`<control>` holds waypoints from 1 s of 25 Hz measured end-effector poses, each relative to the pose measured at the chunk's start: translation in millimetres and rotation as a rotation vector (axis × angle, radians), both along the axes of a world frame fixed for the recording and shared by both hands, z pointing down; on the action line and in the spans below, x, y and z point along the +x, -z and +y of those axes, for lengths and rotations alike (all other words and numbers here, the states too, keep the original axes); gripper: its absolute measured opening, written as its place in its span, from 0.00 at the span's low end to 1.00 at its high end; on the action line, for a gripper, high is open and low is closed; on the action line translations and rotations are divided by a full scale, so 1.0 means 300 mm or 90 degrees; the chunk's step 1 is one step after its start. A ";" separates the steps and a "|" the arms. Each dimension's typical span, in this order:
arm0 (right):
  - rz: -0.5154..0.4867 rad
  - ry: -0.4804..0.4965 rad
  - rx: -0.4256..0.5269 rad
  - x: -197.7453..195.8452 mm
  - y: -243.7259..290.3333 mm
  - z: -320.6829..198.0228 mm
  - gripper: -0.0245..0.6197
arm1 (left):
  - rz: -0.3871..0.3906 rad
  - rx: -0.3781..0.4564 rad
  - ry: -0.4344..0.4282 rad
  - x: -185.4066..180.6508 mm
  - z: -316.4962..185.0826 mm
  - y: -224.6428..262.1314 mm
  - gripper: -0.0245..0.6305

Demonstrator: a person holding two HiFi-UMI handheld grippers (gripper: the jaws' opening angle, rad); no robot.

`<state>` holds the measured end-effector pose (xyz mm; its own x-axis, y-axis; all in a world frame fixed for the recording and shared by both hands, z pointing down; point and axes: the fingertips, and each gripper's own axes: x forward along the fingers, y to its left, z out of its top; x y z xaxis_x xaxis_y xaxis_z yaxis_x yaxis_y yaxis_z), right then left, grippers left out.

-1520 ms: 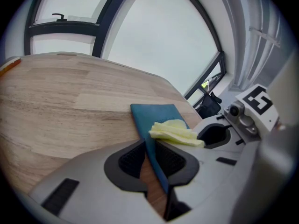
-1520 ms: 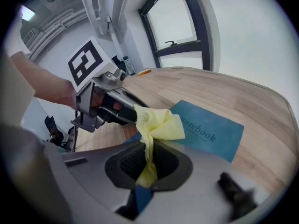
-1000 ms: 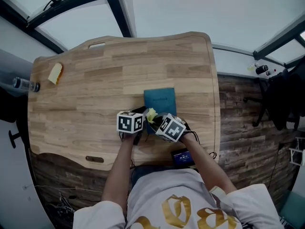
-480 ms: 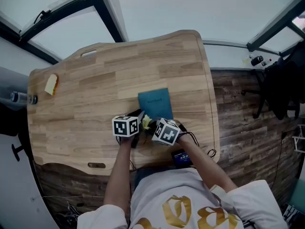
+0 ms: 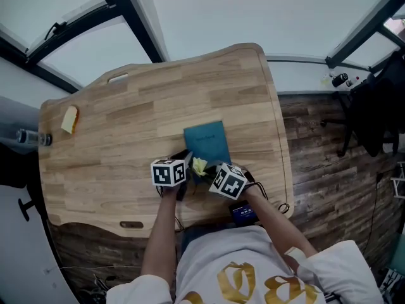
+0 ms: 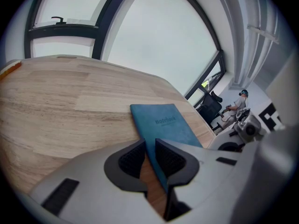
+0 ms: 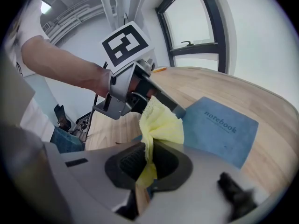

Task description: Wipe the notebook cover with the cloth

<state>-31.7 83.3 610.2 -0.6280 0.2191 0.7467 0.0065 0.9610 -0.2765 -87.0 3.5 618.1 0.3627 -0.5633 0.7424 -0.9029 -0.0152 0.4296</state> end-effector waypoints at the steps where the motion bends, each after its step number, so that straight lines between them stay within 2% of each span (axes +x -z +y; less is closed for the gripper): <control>1: 0.003 -0.006 0.002 0.009 -0.001 -0.006 0.10 | -0.002 0.001 0.000 0.000 0.000 0.000 0.15; 18: 0.016 -0.175 0.000 0.185 -0.010 -0.163 0.10 | -0.001 0.000 -0.001 0.002 0.003 0.000 0.15; 25: 0.022 -0.167 0.017 0.185 -0.017 -0.184 0.10 | -0.002 0.002 0.000 -0.002 -0.006 0.002 0.15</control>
